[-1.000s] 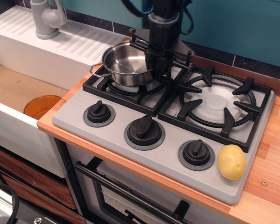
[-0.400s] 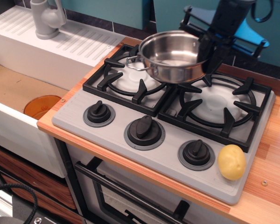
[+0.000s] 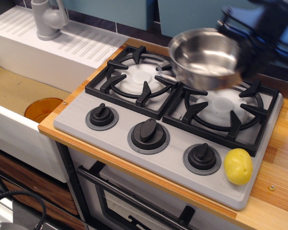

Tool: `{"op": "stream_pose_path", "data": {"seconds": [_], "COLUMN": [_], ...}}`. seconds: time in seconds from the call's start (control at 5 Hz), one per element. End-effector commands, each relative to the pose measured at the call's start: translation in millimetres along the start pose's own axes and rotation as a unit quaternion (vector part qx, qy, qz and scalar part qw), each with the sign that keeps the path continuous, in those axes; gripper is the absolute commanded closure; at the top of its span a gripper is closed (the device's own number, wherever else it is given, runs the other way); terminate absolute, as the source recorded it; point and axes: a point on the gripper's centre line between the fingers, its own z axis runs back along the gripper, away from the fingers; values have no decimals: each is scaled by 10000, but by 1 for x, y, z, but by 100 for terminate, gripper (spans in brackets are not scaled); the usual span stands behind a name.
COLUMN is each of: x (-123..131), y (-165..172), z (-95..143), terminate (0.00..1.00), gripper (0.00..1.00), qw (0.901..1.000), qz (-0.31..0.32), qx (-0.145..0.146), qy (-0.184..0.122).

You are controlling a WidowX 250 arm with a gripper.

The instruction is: Put pot or pan on stove and put potato in pot or pan

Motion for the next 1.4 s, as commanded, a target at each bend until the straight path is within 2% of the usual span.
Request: {"op": "stream_pose_path", "data": {"seconds": [0.0, 0.4, 0.6, 0.8, 1.2], "x": [26, 39, 40, 39, 28], "y": [-19, -27, -27, -25, -4], "z": [-7, -30, -32, -27, 6], "terminate": [0, 0, 0, 0, 0], "gripper": [100, 100, 0, 0, 0], "qw": [9982, 9962, 9960, 9961, 9977], "qz": [173, 100, -13, -13, -281], "qx": [-229, -343, -337, -411, -489], "qy": [-534, -794, -825, -777, -383]}}
